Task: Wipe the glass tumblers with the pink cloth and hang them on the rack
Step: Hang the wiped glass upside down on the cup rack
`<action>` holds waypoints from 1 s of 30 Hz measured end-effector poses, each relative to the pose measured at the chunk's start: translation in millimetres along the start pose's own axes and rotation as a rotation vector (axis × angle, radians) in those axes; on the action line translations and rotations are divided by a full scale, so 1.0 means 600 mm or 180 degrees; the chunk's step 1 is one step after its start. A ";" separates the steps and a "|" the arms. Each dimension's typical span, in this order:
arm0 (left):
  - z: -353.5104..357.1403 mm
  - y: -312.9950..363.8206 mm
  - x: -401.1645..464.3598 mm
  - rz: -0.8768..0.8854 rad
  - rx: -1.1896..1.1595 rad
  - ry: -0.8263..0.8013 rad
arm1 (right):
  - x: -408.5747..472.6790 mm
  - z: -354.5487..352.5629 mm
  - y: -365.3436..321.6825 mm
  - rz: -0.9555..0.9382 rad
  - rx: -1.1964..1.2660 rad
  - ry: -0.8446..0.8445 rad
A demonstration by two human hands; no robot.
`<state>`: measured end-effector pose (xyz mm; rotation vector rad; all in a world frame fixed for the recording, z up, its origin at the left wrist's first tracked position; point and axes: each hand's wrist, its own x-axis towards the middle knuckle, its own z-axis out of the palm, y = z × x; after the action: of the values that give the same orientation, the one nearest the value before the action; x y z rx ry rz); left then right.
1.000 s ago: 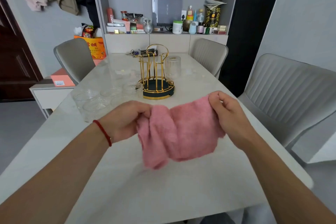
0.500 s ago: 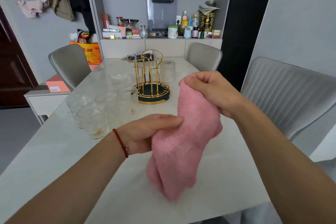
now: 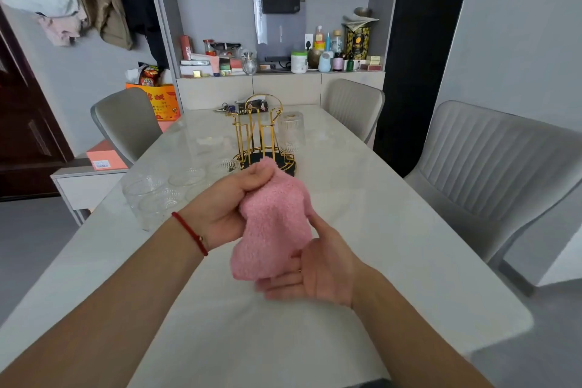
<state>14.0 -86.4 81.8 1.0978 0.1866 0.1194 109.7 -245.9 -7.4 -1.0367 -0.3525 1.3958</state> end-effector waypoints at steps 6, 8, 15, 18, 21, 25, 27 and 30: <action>-0.023 -0.002 -0.012 0.0109 -0.0078 0.0058 | 0.011 0.018 -0.028 -0.0779 0.0404 0.0274; -0.029 -0.001 -0.014 0.0196 0.0124 0.0257 | 0.006 0.016 -0.036 -0.1056 0.0500 0.0310; -0.040 0.005 -0.017 0.0144 0.1792 0.0994 | -0.047 0.034 -0.097 -0.1225 -0.1178 0.1511; -0.027 0.003 -0.008 0.0246 0.1857 0.1608 | -0.054 0.040 -0.124 -0.1388 -0.1655 0.2238; -0.026 0.007 -0.006 0.0418 0.1421 0.1398 | -0.058 0.042 -0.146 -0.1656 -0.2093 0.2349; -0.029 0.009 -0.014 0.0770 0.2703 0.1076 | -0.079 0.043 -0.165 -0.1370 -0.3124 0.1835; -0.019 0.008 -0.016 0.0992 0.3785 0.1300 | -0.083 0.045 -0.171 -0.1197 -0.3855 0.1775; -0.006 0.017 -0.016 0.0952 0.4693 0.1094 | -0.086 0.053 -0.175 -0.1165 -0.4695 0.1812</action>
<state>3.7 -80.6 90.0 2.5760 0.4447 0.4847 141.6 -264.6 108.1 -2.3068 -1.1326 0.2682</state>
